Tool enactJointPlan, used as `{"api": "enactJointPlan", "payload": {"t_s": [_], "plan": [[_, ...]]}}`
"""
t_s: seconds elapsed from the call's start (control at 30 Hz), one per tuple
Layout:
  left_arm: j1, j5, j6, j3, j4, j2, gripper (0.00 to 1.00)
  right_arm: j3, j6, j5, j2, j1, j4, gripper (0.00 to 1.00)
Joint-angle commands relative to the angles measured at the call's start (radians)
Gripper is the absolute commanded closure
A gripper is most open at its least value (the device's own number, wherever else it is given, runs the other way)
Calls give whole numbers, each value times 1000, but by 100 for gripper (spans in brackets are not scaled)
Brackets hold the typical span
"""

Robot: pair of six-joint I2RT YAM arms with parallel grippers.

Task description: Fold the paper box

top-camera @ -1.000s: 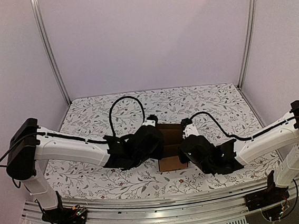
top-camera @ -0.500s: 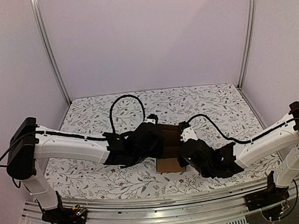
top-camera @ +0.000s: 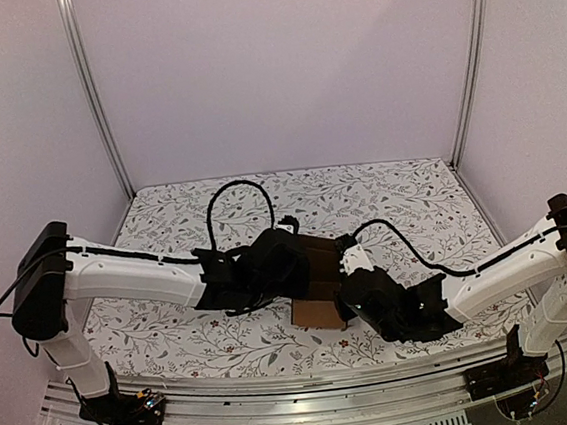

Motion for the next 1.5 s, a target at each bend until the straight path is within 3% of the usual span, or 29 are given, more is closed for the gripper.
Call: {"api": "enactJointPlan", "payload": {"t_s": [0.0,0.33,0.43,0.53,0.7,1.17,1.47], "plan": [[-25,131,-16,-59,123,-30,100,-6,-3,-26,39,19,14,100],[-56,71,-48,-136,145,-16,100,26,59,1,57,9,-71,99],[-64,54,-56,-133,146,-4,100,30,73,-15,41,0,-92,89],[-68,28,-63,-130,102,5,100,34,58,-29,-2,-5,-107,71],[-68,-3,-71,-122,80,17,100,58,50,-85,-70,-28,-177,59],[-69,-82,-85,-125,85,33,100,98,7,-279,-272,-85,-377,35],[-71,-142,-18,-189,354,111,100,226,-87,-333,-359,-102,-511,31]]}}
